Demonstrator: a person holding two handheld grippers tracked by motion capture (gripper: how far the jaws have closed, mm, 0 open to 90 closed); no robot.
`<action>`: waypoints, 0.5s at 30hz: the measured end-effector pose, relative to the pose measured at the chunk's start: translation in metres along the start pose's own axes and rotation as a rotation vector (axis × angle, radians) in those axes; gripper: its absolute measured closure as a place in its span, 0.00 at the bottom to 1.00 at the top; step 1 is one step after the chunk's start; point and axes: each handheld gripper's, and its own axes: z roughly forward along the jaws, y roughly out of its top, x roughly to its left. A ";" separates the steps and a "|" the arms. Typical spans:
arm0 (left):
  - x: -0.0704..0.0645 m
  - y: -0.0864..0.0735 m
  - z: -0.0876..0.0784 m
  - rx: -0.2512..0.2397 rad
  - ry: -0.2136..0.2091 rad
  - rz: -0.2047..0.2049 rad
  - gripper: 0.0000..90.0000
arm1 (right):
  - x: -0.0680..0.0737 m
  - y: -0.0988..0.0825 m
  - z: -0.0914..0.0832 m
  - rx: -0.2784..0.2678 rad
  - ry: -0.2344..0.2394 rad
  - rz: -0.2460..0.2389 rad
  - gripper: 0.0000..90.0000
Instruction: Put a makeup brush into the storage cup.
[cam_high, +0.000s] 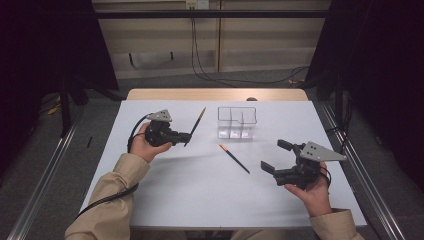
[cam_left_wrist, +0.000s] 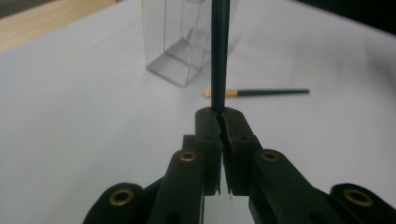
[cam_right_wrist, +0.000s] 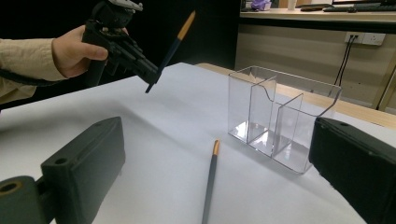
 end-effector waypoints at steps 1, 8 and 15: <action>-0.001 0.000 -0.001 -0.037 0.002 -0.013 0.95 | 0.000 0.000 0.000 0.000 0.000 0.000 0.04; -0.006 -0.002 -0.007 -0.250 0.025 -0.045 0.95 | 0.000 0.000 -0.001 -0.001 0.000 0.001 0.04; -0.011 -0.004 -0.003 -0.271 -0.004 -0.049 0.95 | 0.000 0.000 -0.001 0.000 0.000 0.000 0.04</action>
